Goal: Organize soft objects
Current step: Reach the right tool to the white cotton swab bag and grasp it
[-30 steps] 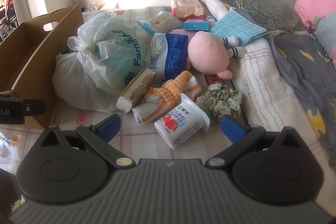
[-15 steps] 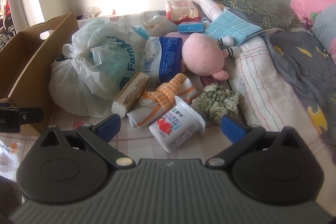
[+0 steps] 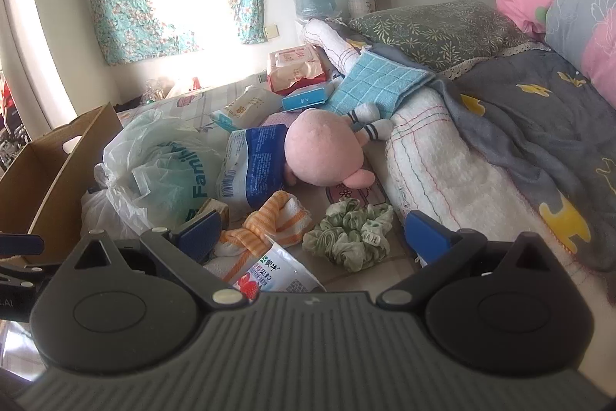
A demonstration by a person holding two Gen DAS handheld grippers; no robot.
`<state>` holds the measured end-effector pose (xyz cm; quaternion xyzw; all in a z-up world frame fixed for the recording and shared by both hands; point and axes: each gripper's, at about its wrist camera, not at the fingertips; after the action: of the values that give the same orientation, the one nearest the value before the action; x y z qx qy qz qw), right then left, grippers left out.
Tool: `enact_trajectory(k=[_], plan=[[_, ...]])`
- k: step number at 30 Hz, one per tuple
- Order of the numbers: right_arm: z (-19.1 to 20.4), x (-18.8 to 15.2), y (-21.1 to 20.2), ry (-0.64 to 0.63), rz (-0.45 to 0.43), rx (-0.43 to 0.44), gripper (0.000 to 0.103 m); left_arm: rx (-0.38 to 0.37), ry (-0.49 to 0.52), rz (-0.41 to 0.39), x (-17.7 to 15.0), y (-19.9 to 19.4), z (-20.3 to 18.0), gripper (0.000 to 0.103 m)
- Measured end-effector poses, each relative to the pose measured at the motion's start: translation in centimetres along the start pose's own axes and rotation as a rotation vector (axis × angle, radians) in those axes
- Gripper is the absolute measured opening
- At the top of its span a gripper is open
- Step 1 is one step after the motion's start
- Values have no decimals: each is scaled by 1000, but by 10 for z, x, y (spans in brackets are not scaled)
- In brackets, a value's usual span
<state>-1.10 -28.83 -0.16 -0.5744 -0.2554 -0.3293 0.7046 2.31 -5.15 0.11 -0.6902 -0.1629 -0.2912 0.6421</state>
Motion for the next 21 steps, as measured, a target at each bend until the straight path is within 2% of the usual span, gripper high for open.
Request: enact_trajectory(k=[6,15,21], plan=[[-18,9,8,88,-7,43,102,-32,36,-44,18,11,-15,100],[-43,-5,23,165,38,77,102,-67,58,-16,14,33,-28,99],[-43,-5,30,182,43,127,100,-85,84,-1,15,40,-35,90]])
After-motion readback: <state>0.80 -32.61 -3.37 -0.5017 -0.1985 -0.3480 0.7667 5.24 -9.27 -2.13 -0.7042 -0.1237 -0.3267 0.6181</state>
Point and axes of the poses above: each gripper's, at about its wrist camera, not at the fingertips, and y roughly the way its jaws point, z to its left, x to its top, and after that the axes turned 5 degrees about z, right-handed
